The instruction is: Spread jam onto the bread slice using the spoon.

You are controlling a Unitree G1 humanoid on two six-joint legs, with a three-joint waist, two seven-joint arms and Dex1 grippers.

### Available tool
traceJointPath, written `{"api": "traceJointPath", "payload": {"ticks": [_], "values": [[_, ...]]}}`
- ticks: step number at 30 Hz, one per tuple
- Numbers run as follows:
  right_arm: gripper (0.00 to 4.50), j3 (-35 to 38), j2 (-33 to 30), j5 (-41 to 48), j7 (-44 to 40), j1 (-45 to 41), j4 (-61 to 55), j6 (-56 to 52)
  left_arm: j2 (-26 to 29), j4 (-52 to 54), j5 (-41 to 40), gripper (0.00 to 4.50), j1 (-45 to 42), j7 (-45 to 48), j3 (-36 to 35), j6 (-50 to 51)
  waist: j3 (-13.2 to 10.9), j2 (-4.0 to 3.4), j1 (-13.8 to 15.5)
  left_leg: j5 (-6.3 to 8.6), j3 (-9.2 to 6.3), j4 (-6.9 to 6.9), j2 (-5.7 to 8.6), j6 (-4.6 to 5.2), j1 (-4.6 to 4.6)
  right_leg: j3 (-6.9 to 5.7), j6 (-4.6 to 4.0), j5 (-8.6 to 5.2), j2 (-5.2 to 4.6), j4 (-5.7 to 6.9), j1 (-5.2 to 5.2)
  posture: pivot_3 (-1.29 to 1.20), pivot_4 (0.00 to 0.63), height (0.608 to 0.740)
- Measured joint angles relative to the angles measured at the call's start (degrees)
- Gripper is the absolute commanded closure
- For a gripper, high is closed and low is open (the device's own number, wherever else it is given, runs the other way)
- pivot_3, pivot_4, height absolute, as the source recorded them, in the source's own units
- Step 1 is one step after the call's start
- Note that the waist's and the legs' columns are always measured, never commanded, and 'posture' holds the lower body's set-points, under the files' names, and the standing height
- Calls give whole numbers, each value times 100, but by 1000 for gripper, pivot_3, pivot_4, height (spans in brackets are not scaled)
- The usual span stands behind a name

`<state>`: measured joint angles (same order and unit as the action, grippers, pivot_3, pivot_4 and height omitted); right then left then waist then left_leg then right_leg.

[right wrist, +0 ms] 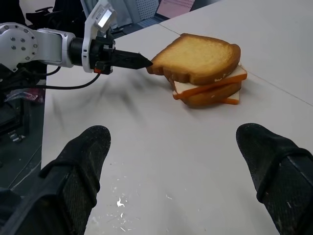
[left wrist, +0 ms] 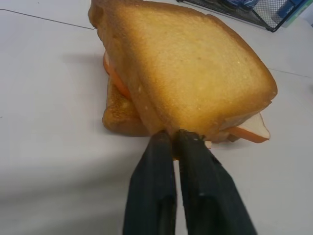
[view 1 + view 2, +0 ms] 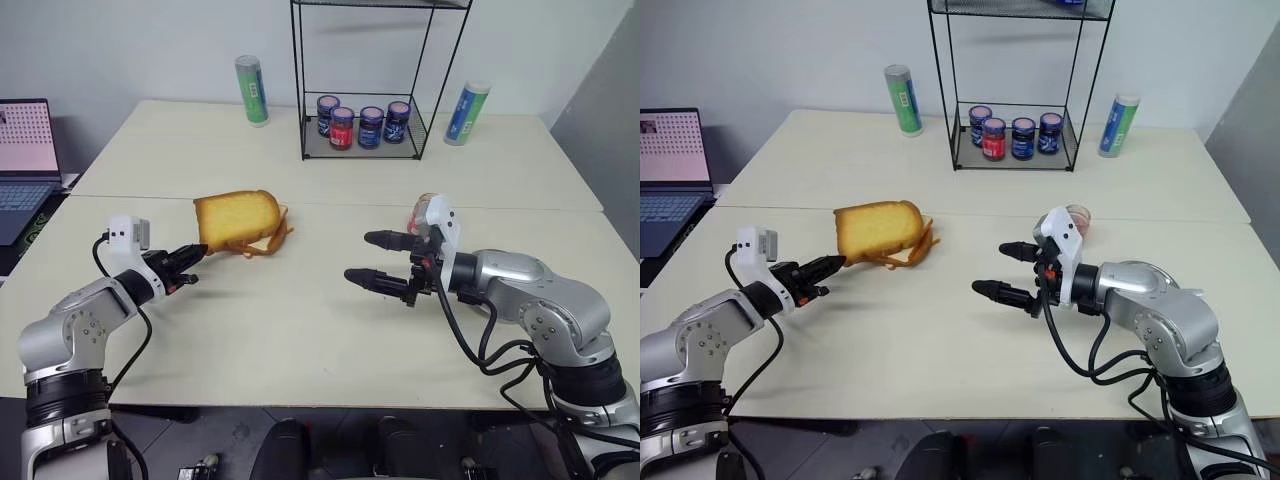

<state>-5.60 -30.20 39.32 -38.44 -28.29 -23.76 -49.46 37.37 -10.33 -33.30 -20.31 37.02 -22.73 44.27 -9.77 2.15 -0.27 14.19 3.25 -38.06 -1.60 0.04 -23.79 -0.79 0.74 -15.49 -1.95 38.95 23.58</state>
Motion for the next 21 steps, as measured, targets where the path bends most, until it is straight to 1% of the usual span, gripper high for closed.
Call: {"api": "traceJointPath", "payload": {"ticks": [4,11,14,18,21], "values": [[0,30,2,5,15,-72,31,-1,0,-132,71,4466,-98,13,63,-83,0,0,1,0,-1,0,0,0,0,-1,0,0,0,0,0,0,150,740],[0,62,15,9,104,-132,58,-7,45,-18,16,4466,-228,8,86,29,-2,4,14,0,-2,0,-1,0,-2,-1,0,0,-1,1,0,0,150,740],[0,125,14,13,117,-134,60,-13,212,255,-225,4466,-341,13,-23,297,-4,7,14,0,-2,0,0,0,-2,-1,0,0,-1,0,0,0,150,740],[0,167,1,15,118,-136,78,-21,435,846,-855,4466,-766,124,-223,889,-6,12,14,0,-3,-1,1,0,-4,-2,0,0,-1,-1,0,0,150,740],[0,237,-53,12,113,-159,172,-20,454,1437,-1209,4466,-993,212,-113,1196,-6,11,12,0,-2,0,3,-1,-2,0,0,0,-1,-1,-1,0,150,740]]}}
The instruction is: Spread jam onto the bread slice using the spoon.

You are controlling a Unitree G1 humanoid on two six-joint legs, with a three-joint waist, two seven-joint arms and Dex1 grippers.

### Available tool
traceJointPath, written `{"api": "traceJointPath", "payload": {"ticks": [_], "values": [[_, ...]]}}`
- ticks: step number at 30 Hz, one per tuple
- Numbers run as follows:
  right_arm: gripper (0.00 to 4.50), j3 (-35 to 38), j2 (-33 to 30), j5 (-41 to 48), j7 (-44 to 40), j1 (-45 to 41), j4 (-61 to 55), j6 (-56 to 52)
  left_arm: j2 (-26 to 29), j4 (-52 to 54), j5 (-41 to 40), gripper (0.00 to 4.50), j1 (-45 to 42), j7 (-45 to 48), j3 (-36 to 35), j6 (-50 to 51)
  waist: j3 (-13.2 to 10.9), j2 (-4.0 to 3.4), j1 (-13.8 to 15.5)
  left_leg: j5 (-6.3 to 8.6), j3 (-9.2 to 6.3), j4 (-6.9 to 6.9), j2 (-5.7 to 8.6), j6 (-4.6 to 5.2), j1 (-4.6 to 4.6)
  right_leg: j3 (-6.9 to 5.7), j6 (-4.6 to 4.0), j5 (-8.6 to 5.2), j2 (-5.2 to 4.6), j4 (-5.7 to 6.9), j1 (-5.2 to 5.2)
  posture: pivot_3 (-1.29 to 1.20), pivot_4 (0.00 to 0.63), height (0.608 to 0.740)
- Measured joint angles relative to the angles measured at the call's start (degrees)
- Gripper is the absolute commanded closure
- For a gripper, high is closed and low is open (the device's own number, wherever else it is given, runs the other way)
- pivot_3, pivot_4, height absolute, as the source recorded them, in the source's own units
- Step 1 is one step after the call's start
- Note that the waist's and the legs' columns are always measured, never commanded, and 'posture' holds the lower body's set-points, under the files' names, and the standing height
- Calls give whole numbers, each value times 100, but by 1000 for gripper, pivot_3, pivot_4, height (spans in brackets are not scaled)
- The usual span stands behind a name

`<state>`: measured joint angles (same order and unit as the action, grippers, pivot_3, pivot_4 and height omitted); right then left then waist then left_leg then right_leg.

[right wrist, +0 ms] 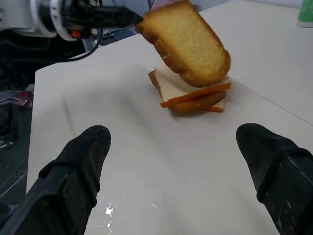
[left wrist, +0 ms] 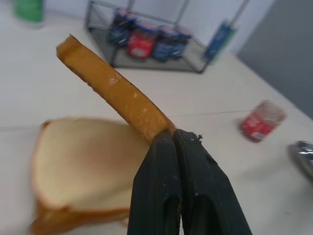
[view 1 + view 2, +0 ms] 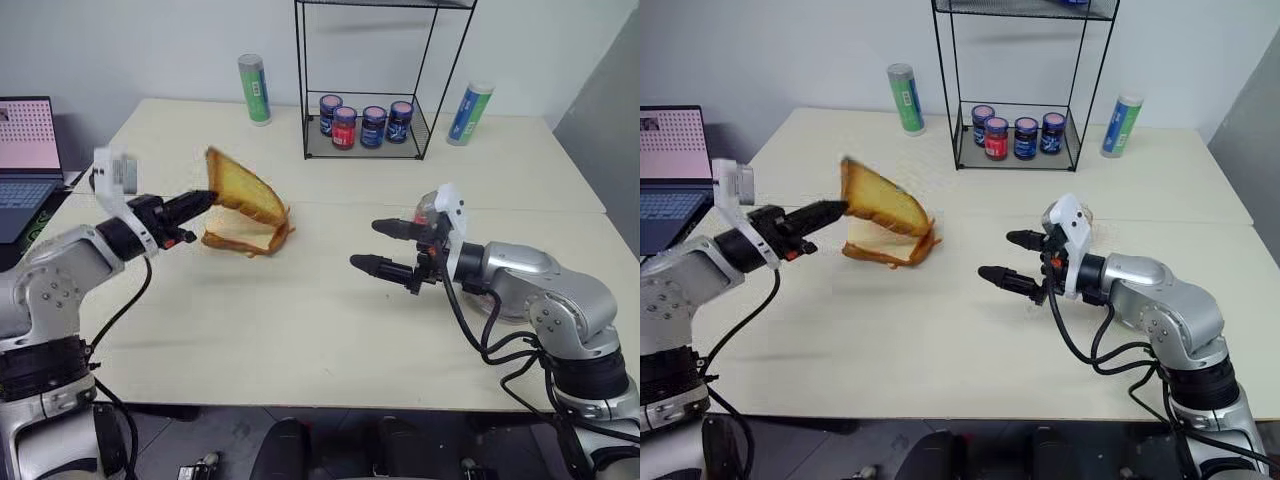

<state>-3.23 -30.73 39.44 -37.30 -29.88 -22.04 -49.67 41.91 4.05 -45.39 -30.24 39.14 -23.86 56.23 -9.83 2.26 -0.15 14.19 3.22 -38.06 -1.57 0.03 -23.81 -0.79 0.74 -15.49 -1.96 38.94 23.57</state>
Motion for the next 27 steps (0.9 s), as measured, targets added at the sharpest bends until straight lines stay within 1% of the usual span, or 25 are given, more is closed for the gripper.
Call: {"api": "traceJointPath", "payload": {"ticks": [2,6,10,13,17,19,21,24,27], "values": [[0,69,-100,-2,-20,-11,26,0,-104,178,-112,4466,-191,-15,227,123,0,0,12,0,-1,-1,1,0,0,-1,0,0,0,1,-1,0,150,740],[0,344,-476,5,-123,-34,65,-11,-554,418,-368,4466,-712,-140,700,290,0,0,9,0,1,-3,4,0,-1,3,1,0,1,-2,-2,0,150,740],[0,692,-738,54,-138,61,27,-110,-839,558,-574,4466,-754,-186,916,425,0,0,-18,0,2,1,0,0,2,6,1,0,6,-2,-2,0,150,740],[0,923,-918,136,-135,388,-96,-212,-691,776,-357,4466,-110,27,1466,353,2,-4,-57,0,8,11,-4,-1,11,15,-5,-5,12,-2,-4,0,150,740],[0,945,-931,211,-92,637,-259,-261,-273,940,278,4466,941,440,2449,84,0,-6,-114,-1,3,9,-12,-1,9,12,-9,-7,21,1,0,0,150,740],[0,976,-928,236,-25,689,-360,-297,-108,1007,610,4466,1233,557,2713,-209,0,-6,-112,0,2,9,-11,-1,9,13,-9,-7,21,0,-1,0,150,740],[0,1084,-929,254,28,752,-437,-339,-91,1007,875,4466,1332,534,2772,-469,0,-6,-89,0,2,6,-11,0,7,12,-9,-7,21,-2,-1,0,150,740],[0,1118,-933,284,91,831,-528,-357,-5,1174,922,4466,1465,565,2722,-575,0,-6,-63,0,3,5,-9,0,5,13,-8,-7,18,-6,-2,0,150,740],[0,1171,-955,342,118,901,-537,-387,219,1344,915,4466,1667,655,2552,-570,0,-6,-36,0,3,6,-11,1,5,13,-8,-7,19,-5,0,0,150,740]]}}
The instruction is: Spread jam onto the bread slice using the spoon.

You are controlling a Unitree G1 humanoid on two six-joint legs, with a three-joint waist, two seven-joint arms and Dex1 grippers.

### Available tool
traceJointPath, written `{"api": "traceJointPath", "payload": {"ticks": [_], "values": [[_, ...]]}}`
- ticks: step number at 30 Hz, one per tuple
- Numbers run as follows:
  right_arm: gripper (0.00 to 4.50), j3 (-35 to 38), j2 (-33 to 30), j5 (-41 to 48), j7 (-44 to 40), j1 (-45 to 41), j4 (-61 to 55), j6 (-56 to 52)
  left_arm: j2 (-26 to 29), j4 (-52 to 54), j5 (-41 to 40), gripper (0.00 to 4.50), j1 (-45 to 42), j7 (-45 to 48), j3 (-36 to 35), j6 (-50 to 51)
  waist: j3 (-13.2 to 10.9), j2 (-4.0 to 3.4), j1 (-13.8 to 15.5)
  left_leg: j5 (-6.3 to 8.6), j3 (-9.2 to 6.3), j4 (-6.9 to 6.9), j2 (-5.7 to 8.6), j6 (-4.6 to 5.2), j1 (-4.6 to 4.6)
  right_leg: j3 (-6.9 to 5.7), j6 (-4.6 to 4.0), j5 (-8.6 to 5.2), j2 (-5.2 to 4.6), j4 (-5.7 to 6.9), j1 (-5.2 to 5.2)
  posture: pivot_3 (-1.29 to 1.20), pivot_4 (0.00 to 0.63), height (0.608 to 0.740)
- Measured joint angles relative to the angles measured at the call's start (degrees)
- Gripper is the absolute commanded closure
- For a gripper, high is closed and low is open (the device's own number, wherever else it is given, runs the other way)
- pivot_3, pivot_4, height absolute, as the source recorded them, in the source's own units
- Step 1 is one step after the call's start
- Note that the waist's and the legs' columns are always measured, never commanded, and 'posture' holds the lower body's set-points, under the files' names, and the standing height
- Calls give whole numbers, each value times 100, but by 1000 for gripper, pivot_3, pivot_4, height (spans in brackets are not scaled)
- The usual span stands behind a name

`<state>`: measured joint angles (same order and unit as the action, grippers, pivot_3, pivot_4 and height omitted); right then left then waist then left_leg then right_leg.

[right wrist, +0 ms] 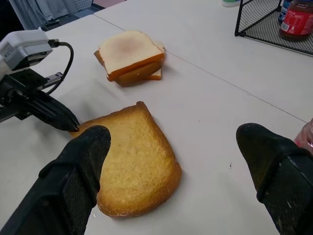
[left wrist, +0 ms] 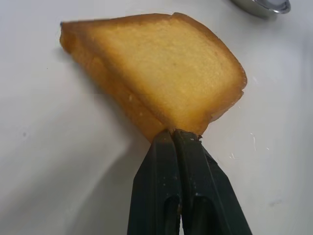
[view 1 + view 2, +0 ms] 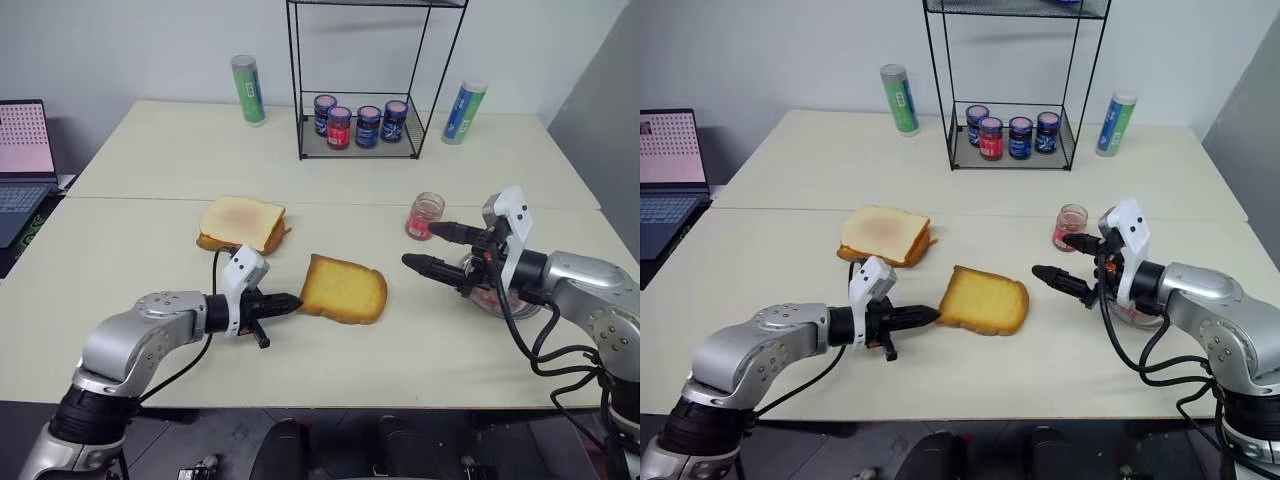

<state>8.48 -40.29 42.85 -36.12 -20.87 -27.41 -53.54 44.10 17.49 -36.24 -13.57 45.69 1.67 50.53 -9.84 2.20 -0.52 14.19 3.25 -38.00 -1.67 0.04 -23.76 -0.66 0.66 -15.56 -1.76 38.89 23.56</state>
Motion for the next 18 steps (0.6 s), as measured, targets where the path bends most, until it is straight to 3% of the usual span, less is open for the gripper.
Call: {"api": "traceJointPath", "payload": {"ticks": [5,16,18], "values": [[0,95,-62,11,2,1,0,-11,221,6,71,4466,113,105,-206,-73,0,-1,17,0,0,0,2,0,2,-1,1,0,0,1,-1,0,150,740],[0,93,-155,-2,-2,-4,29,-11,-175,-351,556,4466,200,56,70,-449,0,-1,39,0,0,-1,4,1,-1,-1,1,0,-3,-2,-2,0,150,740],[0,94,-163,-4,0,-3,34,-11,-218,-350,556,4090,186,74,74,-439,0,-1,43,0,0,-1,5,1,-1,-1,1,0,-4,-2,-2,0,150,740]]}}
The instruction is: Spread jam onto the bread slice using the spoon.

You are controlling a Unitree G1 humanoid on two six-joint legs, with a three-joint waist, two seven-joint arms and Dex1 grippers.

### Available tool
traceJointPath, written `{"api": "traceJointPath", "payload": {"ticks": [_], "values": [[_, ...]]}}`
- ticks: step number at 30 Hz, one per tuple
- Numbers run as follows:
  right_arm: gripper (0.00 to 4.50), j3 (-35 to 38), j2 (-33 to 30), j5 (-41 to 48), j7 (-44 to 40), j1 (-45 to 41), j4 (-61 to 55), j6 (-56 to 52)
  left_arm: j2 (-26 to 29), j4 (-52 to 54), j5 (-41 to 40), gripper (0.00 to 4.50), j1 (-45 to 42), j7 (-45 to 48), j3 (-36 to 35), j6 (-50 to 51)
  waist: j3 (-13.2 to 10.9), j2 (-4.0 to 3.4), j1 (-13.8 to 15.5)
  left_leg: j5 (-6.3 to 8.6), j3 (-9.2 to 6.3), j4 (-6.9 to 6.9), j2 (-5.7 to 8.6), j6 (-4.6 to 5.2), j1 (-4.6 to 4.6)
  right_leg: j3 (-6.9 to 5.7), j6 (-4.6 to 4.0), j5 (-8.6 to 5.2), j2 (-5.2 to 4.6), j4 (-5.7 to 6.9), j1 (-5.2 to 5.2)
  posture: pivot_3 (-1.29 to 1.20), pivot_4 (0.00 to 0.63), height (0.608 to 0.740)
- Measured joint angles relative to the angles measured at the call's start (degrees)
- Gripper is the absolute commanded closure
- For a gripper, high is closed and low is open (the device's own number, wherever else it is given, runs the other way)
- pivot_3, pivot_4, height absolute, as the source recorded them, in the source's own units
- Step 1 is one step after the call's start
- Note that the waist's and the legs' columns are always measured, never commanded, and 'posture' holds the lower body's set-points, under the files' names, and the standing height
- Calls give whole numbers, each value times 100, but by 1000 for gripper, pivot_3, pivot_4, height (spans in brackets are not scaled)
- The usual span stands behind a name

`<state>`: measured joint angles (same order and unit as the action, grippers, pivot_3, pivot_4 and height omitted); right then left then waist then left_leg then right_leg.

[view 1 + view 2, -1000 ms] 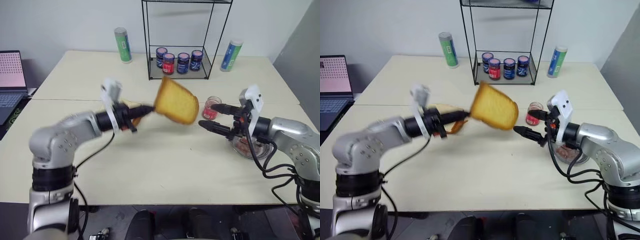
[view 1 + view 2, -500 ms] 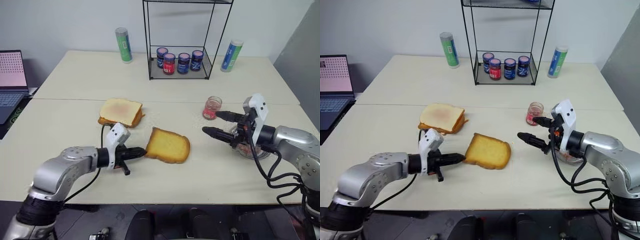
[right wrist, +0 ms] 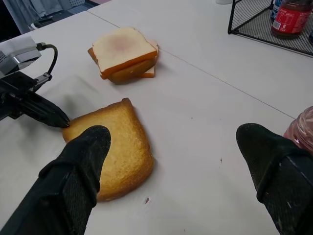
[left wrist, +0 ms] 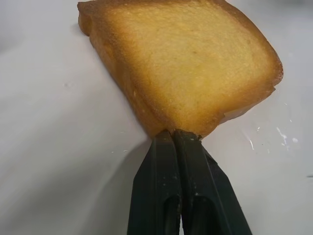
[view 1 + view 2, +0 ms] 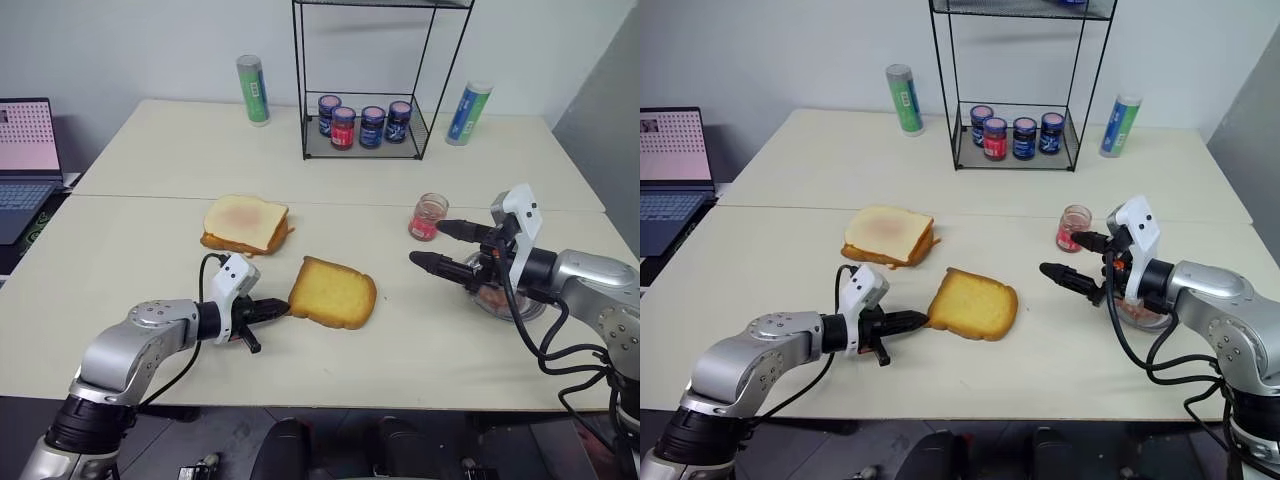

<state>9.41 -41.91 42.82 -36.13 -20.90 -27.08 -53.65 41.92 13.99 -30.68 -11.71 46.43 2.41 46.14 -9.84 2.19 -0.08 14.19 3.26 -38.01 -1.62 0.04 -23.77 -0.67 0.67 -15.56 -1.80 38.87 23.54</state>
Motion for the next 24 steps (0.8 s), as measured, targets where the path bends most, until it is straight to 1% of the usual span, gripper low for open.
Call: {"api": "traceJointPath", "payload": {"ticks": [2,3,9,10,11,14,16,17,20,21,22,24], "values": [[0,0,-1,-2,2,1,7,0,-123,27,0,3827,-35,49,107,-4,0,0,7,0,0,-1,3,0,-1,0,0,0,-3,-1,-1,0,150,740],[0,1,-2,-2,4,2,8,0,-147,48,0,3530,-37,63,169,-7,0,0,7,0,0,-1,3,0,-1,0,0,0,-3,-1,-1,0,150,740],[0,113,-9,2,30,65,27,0,-103,111,-32,2516,-235,226,194,35,0,0,3,0,-2,-1,1,0,0,-3,0,0,-1,1,0,0,150,740],[0,123,-11,2,33,119,27,0,-12,128,-35,2253,-268,310,194,52,0,0,-1,0,-1,0,1,0,0,-2,0,0,0,0,0,0,150,740],[0,126,-12,2,40,171,27,0,130,137,-28,2145,-270,423,197,53,0,0,-2,0,-1,1,0,0,-1,-2,0,0,1,0,0,0,150,740],[0,287,-42,13,85,290,26,-12,553,141,-13,1493,-361,686,189,71,-1,0,-2,0,-2,1,-2,0,0,-3,0,0,3,2,2,0,150,740],[0,455,-92,30,123,414,21,-18,1019,242,-19,950,-423,936,141,95,-1,-1,-5,0,0,2,-3,0,1,-2,0,0,5,0,2,0,150,740],[0,515,-97,49,125,465,21,-26,1183,309,-38,831,-428,1027,88,131,-1,-1,-6,0,0,2,-3,0,1,-1,0,-1,5,0,2,0,150,740],[0,665,-118,101,156,640,18,-67,1659,606,-146,161,-486,1368,-66,219,-1,-2,-5,0,0,2,-3,0,1,-2,1,-1,5,0,2,0,150,740],[0,765,-120,120,195,707,16,-72,1705,640,-161,32,-589,1449,-58,181,-3,-4,-3,0,0,2,-2,0,1,-1,1,-1,5,0,1,0,150,740],[0,919,-120,121,277,781,25,-78,1595,616,-156,32,-832,1458,-43,78,-5,-6,24,0,-2,-2,0,0,-2,-4,4,-3,5,0,1,0,150,740],[0,1209,-117,121,438,900,55,-82,1131,514,-161,32,-1526,1329,-61,-103,-5,-5,125,0,-7,-11,5,0,-7,-10,12,-6,11,-3,-5,0,150,740]]}}
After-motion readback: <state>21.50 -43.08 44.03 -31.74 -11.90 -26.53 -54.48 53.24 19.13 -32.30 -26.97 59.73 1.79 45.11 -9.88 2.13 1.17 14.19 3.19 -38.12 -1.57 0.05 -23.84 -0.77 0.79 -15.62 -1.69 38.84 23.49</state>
